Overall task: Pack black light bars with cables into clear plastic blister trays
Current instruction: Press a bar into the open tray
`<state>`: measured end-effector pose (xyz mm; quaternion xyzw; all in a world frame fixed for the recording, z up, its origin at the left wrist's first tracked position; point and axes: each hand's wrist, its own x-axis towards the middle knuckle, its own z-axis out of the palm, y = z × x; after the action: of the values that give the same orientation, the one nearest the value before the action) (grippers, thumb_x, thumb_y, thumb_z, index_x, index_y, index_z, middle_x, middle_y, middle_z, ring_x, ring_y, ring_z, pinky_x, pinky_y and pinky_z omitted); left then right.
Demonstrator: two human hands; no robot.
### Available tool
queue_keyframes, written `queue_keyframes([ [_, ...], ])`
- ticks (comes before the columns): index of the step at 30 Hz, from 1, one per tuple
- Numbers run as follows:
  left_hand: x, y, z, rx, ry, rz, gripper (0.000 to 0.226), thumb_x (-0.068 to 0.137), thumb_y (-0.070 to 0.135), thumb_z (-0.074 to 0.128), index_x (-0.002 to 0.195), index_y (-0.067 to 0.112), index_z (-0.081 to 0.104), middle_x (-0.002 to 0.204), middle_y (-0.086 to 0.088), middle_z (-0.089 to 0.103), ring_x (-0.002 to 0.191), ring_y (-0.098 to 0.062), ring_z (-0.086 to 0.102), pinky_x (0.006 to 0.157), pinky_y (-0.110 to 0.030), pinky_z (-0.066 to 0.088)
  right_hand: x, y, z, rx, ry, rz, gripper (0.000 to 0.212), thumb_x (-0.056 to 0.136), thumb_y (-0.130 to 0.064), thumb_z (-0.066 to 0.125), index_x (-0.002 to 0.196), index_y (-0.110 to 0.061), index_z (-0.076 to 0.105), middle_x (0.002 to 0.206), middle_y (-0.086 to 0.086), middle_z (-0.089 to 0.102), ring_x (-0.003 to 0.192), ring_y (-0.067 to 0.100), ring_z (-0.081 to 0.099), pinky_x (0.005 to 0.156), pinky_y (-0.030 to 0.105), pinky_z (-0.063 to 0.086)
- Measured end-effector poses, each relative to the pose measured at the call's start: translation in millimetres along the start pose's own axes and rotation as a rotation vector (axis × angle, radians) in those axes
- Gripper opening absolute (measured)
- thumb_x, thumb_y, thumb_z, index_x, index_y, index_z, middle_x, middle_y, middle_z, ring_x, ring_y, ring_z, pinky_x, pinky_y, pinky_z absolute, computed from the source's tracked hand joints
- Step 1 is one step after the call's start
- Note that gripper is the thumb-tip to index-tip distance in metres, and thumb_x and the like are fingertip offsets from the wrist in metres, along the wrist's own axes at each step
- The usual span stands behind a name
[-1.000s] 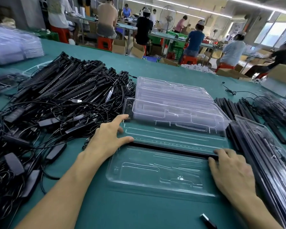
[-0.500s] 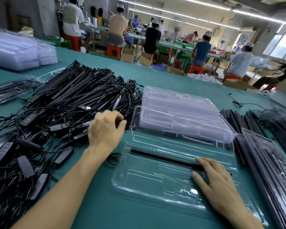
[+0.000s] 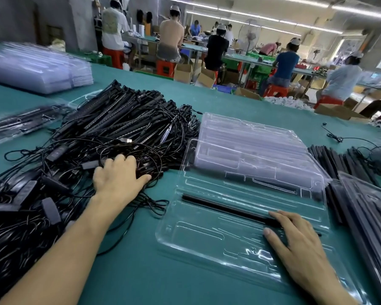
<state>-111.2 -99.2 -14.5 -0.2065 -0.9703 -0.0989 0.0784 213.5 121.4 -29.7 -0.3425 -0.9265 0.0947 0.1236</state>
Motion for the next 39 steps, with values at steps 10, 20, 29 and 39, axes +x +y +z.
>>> queue_keyframes([
  [10,-11.4,23.8,-28.0,-0.409,0.592,0.303,0.027,0.101,0.032,0.050,0.098,0.008,0.061,0.085,-0.009,0.062,0.060,-0.026,0.057,0.048,-0.025,0.036,-1.5,-0.5,-1.2,0.021,0.016,0.002,0.050,0.092,-0.053,0.049,0.136,-0.030,0.053,0.130,-0.017,0.046,0.128,0.007,0.037,0.109,0.028,0.027],
  [20,7.1,52.8,-42.1,-0.118,0.034,0.108,0.040,0.098,0.052,0.041,0.095,0.019,0.063,0.085,0.001,0.057,0.073,-0.024,0.054,0.067,-0.035,0.038,-4.1,-4.9,-4.6,0.023,0.013,-0.001,0.053,0.089,-0.057,0.044,0.135,-0.033,0.051,0.125,-0.022,0.042,0.127,0.005,0.036,0.109,0.030,0.028],
  [29,74.4,41.5,-17.9,-0.251,0.357,-0.081,0.021,0.094,0.021,0.049,0.111,0.010,0.053,0.124,-0.017,0.049,0.111,-0.037,0.047,0.094,-0.049,0.039,-4.5,-10.7,-6.1,0.017,0.023,0.013,0.046,0.091,-0.050,0.054,0.135,-0.040,0.049,0.127,-0.023,0.041,0.126,0.003,0.036,0.107,0.024,0.026],
  [39,145.1,0.9,-7.5,0.022,-0.055,-0.126,0.058,0.084,0.059,0.066,0.125,0.019,0.054,0.126,-0.013,0.057,0.120,-0.037,0.052,0.099,-0.050,0.040,5.0,-3.9,2.3,-0.051,0.185,-0.056,0.041,0.066,-0.022,0.089,0.104,-0.018,0.076,0.103,0.001,0.070,0.088,0.029,0.068,0.075,0.038,0.049],
])
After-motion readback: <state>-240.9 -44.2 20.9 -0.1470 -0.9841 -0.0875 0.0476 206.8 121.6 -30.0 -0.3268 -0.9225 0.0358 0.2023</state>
